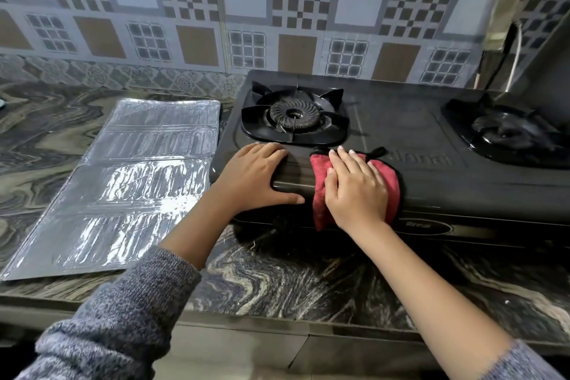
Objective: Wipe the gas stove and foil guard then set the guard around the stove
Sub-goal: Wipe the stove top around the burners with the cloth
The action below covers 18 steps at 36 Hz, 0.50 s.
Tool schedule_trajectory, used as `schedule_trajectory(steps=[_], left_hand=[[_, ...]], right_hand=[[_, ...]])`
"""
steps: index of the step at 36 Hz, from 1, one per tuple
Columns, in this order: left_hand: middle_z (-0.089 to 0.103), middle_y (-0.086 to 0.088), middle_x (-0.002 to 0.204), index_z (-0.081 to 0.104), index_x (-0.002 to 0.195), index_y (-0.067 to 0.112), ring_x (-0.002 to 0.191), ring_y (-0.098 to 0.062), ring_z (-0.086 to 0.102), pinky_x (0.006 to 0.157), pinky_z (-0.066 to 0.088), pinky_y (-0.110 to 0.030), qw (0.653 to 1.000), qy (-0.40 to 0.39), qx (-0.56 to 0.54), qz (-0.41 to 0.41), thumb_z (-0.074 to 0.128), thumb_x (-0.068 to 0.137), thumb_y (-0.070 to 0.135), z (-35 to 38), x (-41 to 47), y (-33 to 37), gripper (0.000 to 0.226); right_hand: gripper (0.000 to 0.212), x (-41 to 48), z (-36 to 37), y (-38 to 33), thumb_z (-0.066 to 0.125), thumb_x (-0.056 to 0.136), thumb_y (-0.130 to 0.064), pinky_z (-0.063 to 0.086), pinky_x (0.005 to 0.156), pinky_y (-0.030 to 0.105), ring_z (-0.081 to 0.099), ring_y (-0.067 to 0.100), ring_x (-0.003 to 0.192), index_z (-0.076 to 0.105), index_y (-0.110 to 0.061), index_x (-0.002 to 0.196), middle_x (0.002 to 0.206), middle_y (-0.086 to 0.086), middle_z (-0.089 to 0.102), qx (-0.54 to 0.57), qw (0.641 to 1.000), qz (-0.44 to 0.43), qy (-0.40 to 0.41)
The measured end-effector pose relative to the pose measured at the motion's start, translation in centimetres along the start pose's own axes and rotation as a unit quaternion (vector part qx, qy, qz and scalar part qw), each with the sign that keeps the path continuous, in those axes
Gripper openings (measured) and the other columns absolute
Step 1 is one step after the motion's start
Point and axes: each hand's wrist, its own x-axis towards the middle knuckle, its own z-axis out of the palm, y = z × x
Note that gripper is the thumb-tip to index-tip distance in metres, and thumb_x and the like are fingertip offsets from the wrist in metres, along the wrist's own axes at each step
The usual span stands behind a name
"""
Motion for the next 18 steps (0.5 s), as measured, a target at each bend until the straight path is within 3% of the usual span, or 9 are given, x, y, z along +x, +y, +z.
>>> schedule_trajectory(steps=[9,18], left_hand=[[0.034,0.003,0.148,0.032,0.142,0.018,0.138,-0.015,0.031,0.116,0.013,-0.032,0.999,0.022,-0.025,-0.022,0.026,0.052,0.091,0.3,-1.2,-2.9,0.116],[0.023,0.001,0.155,0.026,0.145,0.017,0.145,-0.014,0.013,0.116,0.004,-0.029,0.985,0.113,-0.078,-0.106,0.034,0.055,0.089,1.4,-3.9,-5.0,0.116]], right_hand=[[0.063,0.1,0.5,-2.7,0.014,0.086,-0.040,0.025,0.112,0.039,0.039,0.016,0.135,0.049,-0.020,0.134,0.143,-0.001,0.046,-0.005,1.000,-0.002,-0.017],[0.055,0.8,1.1,-5.1,0.021,0.090,-0.037,0.019,0.115,0.035,0.030,0.013,0.139,0.040,-0.022,0.139,0.148,-0.004,0.038,-0.006,0.998,-0.034,-0.056]])
